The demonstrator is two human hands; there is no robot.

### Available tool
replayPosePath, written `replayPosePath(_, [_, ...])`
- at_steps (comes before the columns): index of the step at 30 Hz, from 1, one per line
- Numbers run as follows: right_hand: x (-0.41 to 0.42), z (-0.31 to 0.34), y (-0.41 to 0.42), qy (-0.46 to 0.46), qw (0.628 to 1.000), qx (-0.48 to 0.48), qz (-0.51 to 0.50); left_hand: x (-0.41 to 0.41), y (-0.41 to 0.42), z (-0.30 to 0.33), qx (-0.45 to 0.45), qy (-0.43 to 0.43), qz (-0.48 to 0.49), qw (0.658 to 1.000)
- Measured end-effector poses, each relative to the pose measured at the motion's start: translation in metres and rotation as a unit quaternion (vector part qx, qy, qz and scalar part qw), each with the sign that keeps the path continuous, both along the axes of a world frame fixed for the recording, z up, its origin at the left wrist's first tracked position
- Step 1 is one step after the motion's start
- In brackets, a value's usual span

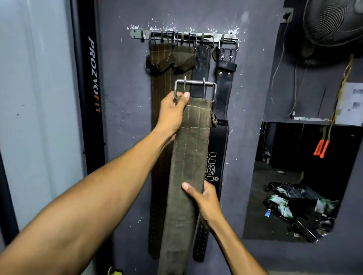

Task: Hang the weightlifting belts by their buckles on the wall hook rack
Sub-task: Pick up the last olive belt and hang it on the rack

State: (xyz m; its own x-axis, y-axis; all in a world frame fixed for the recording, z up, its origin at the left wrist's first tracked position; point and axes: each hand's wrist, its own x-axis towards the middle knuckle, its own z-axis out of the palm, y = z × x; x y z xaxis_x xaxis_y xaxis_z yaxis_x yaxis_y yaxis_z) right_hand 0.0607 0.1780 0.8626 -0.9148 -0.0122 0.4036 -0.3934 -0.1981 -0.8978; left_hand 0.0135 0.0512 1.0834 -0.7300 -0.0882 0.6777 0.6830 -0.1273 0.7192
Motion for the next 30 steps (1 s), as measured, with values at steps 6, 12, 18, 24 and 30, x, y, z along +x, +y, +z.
replayPosePath(6, [0.005, -0.054, -0.007, -0.068, 0.997, 0.016, -0.035, 0.007, -0.009, 0.014, -0.013, 0.015, 0.03, 0.999])
replayPosePath(12, [0.01, -0.083, -0.004, -0.109, 0.991, 0.077, 0.002, 0.004, -0.019, 0.014, 0.029, -0.009, 0.015, 0.999])
replayPosePath(18, [-0.003, -0.038, 0.006, -0.046, 0.996, 0.078, 0.018, -0.008, -0.022, 0.003, 0.048, -0.04, 0.009, 0.998])
replayPosePath(24, [-0.027, 0.103, 0.0, 0.104, 0.993, 0.059, -0.02, -0.013, -0.011, -0.02, 0.033, -0.076, 0.015, 0.996])
replayPosePath(30, [-0.061, 0.173, -0.014, 0.194, 0.97, 0.083, -0.121, -0.019, -0.018, -0.024, 0.018, -0.079, 0.011, 0.997])
